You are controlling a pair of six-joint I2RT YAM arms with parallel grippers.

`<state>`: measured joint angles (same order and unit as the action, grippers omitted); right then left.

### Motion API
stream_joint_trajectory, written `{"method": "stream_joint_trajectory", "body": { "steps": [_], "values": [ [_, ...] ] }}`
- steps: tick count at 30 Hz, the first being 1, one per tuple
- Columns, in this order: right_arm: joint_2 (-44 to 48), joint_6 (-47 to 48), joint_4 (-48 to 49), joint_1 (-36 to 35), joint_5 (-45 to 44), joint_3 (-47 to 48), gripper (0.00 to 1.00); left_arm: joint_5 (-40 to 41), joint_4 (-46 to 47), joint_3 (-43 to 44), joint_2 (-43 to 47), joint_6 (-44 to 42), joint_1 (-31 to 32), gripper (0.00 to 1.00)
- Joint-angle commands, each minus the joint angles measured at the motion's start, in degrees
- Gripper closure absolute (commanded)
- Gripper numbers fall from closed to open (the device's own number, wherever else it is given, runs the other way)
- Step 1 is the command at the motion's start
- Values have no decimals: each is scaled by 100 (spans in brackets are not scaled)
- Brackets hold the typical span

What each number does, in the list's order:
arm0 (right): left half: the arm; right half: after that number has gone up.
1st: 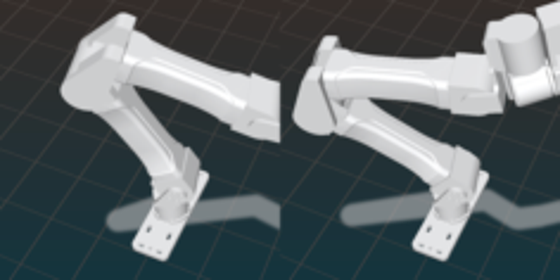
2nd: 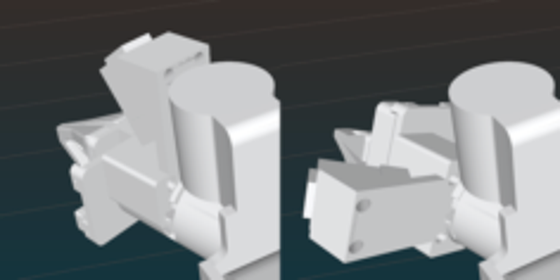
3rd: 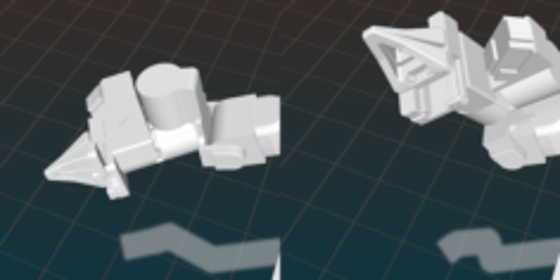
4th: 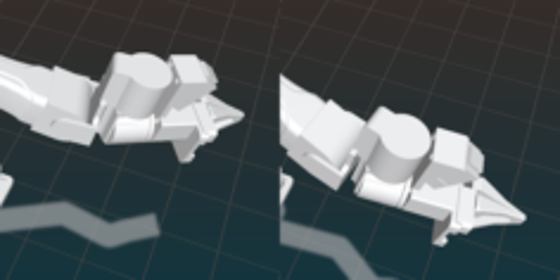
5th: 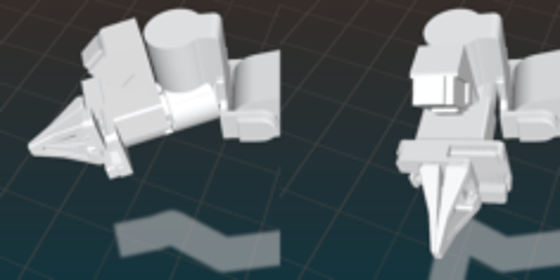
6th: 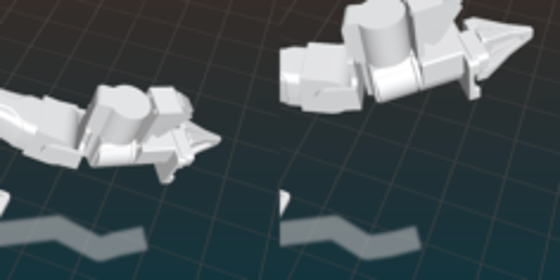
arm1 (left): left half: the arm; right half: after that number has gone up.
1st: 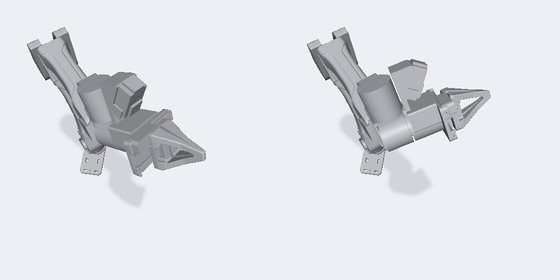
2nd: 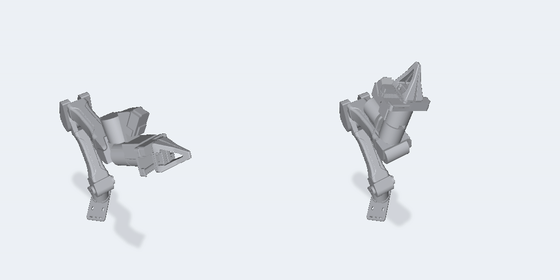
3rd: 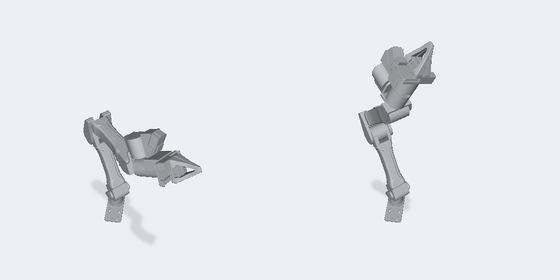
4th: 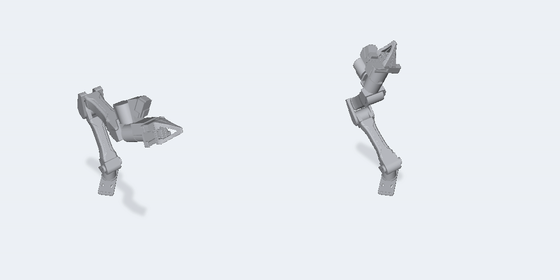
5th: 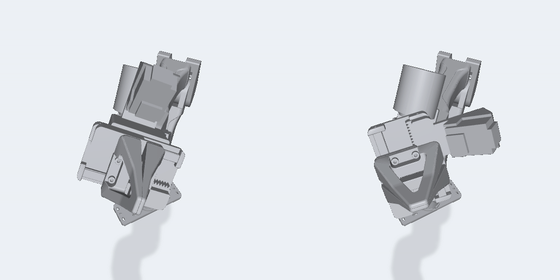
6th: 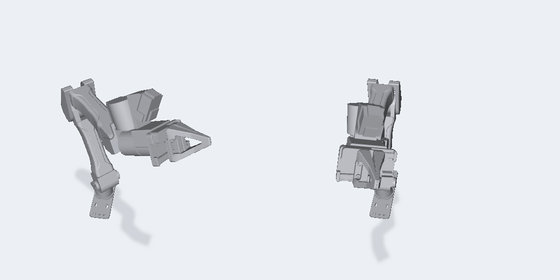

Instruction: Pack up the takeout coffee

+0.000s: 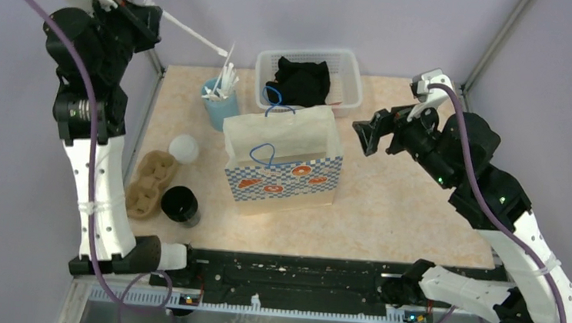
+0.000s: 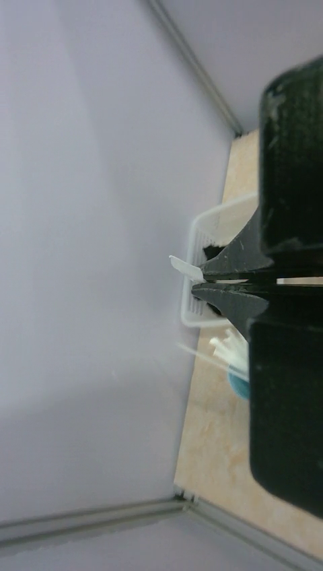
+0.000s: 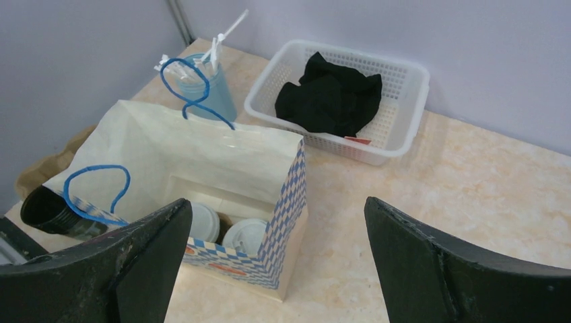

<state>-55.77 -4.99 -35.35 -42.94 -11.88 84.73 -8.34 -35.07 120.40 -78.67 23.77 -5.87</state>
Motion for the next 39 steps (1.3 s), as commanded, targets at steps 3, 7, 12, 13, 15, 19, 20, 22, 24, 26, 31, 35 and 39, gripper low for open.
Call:
{"method": "stream_joint_trajectory", "body": {
  "steps": [3, 7, 12, 13, 15, 19, 20, 22, 24, 26, 31, 35, 39],
  "values": [
    [210, -228, 251, 44, 78, -100, 1, -1486, 1811, -2053, 1431, 2157, -6, 99],
    [230, -269, 224, 48, 135, -102, 1, -2199, 3229, -3600, 2058, 2948, -2, 99],
    [341, -343, 156, 42, 78, -166, 1, -2451, 3784, -4416, 2529, 2947, 58, 99],
    [362, -364, 148, 41, 73, -180, 1, -2456, 3795, -4534, 2574, 2926, 113, 100],
    [382, -407, 143, 44, 74, -201, 1, -2197, 3842, -4894, 2718, 2849, 352, 100],
    [361, -471, 149, 44, 93, -177, 1, -1094, 4016, -5749, 2997, 2406, 1406, 100],
    [350, -475, 145, 48, 106, -159, 1, -845, 4039, -5881, 2987, 2320, 1691, 100],
    [309, -483, 88, 40, 122, -102, 1, -245, 4061, -6067, 2916, 2070, 2268, 100],
    [316, -497, 64, 44, 103, -77, 1, 453, 4190, -6364, 2946, 1988, 2678, 100],
    [341, -515, 40, 45, 81, -89, 1, 762, 4482, -6625, 2916, 1952, 2812, 100],
    [425, -544, -15, 43, -21, -149, 1, 1327, 4717, -6791, 2571, 2202, 2883, 100],
    [482, -568, -21, 47, -108, -218, 1, 1749, 4937, -7007, 2307, 2424, 3006, 97],
    [513, -604, 37, 42, -92, -298, 1, 1631, 4271, -6778, 2101, 2416, 3134, 66]
  ]
}}
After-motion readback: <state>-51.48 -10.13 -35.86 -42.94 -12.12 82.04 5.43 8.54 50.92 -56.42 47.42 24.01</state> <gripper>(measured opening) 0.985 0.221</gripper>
